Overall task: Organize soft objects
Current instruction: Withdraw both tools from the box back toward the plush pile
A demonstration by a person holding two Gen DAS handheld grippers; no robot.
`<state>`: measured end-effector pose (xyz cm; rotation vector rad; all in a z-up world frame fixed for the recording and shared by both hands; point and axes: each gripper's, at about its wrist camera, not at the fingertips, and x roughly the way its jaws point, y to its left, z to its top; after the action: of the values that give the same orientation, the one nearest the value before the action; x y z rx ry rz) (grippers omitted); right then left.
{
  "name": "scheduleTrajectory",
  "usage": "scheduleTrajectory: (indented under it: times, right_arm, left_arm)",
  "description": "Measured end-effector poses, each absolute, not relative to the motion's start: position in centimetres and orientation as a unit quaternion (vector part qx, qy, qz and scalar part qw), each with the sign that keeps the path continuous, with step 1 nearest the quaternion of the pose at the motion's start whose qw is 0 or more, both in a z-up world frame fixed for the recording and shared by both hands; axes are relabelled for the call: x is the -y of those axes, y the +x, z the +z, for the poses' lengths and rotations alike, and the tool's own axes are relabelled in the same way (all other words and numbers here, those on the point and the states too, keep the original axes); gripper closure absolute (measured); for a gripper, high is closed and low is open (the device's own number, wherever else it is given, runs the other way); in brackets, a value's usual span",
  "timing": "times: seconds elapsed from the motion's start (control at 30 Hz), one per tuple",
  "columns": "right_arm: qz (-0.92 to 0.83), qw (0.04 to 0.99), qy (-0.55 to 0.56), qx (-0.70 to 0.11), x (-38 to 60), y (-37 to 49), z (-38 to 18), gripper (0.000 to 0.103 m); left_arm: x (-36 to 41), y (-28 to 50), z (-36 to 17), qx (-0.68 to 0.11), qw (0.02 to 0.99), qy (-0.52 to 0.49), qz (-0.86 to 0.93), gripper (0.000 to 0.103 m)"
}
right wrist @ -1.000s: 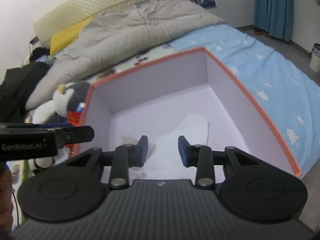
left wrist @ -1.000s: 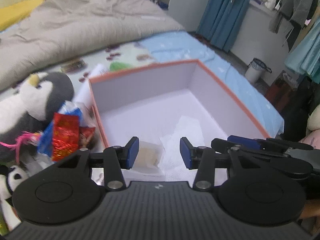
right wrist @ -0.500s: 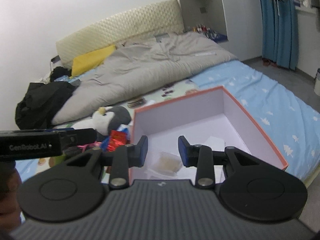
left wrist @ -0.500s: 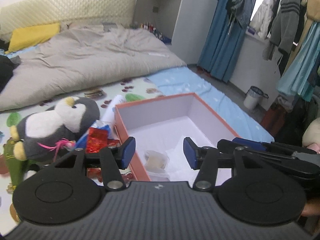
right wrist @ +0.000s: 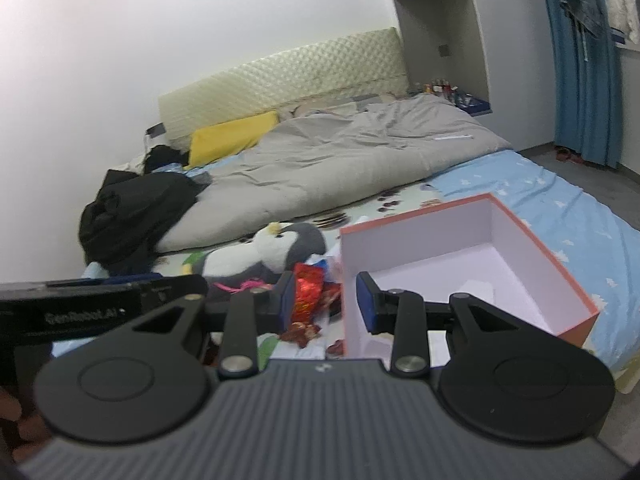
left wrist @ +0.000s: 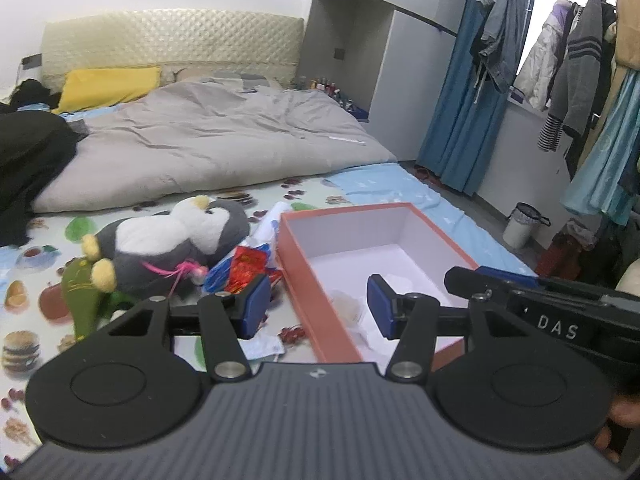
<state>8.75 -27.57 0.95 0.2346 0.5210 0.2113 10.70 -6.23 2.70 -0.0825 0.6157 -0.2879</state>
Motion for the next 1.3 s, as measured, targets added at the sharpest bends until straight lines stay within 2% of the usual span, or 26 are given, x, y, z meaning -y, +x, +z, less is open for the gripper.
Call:
scheduleTrajectory:
  times: [0.7, 1.3]
  right_arm:
    - [0.167, 0.933, 0.090, -0.304, 20.9, 3.4, -3.4, 0.066]
    - [0.191, 0.917, 0.060, -0.346, 17.5, 2.3, -7.6, 0.066]
  left_arm:
    - [-1.0, 2.4, -1.7, -0.332, 0.937, -0.085, -0.065, 0.043]
    - [-4.3, 1.5, -7.2, -0.363, 0.925, -0.106, -0.034, 0.040]
